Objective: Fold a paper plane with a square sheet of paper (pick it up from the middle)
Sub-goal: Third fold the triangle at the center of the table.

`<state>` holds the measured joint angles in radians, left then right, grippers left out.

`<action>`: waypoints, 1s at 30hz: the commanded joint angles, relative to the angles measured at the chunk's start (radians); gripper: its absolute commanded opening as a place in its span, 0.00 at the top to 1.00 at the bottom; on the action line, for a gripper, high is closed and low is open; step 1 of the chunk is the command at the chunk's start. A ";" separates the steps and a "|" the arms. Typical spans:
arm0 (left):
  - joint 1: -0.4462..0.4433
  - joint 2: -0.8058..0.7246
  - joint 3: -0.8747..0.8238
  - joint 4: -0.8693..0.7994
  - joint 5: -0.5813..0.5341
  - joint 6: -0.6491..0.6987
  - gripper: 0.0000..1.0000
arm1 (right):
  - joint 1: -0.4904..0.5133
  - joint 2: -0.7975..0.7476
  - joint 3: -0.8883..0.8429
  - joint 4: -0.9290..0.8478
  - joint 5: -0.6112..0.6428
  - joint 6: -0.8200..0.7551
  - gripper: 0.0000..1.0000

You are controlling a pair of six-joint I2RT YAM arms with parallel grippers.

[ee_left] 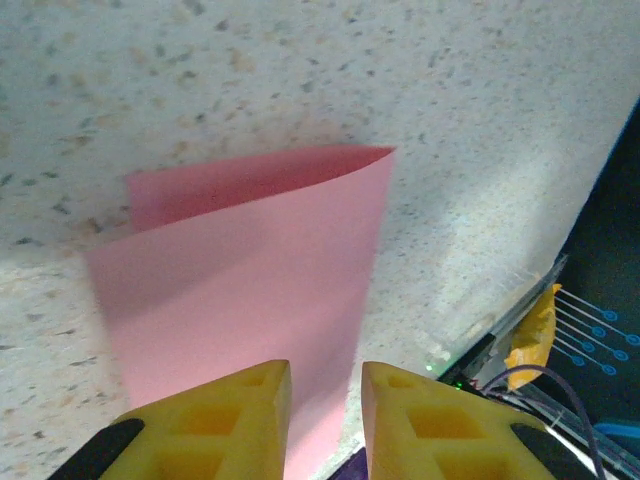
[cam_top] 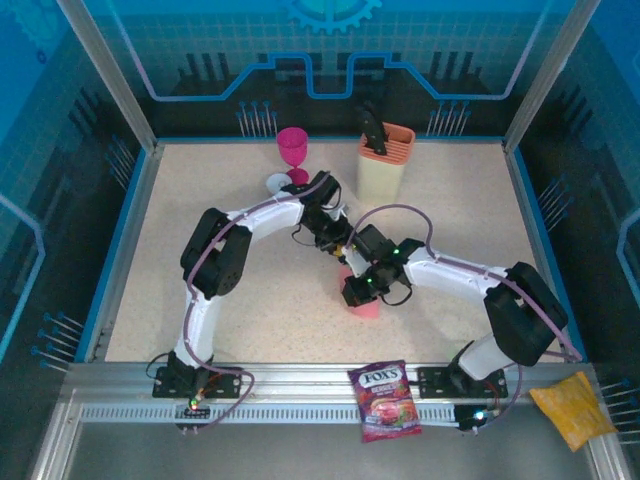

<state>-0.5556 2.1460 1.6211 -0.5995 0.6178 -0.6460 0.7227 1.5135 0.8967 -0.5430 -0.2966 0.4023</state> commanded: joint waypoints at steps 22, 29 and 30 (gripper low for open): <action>-0.038 0.101 -0.023 -0.070 -0.109 0.093 0.79 | 0.025 0.005 -0.012 0.007 -0.029 -0.004 1.00; -0.038 0.112 -0.041 -0.111 -0.156 0.152 0.83 | -0.026 0.020 0.011 -0.029 -0.010 -0.035 1.00; -0.038 0.113 -0.045 -0.114 -0.160 0.158 0.85 | -0.035 0.023 0.016 -0.037 -0.005 -0.039 1.00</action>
<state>-0.5976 2.2272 1.6066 -0.6518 0.4995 -0.5385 0.7136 1.5204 0.8967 -0.5415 -0.2985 0.3923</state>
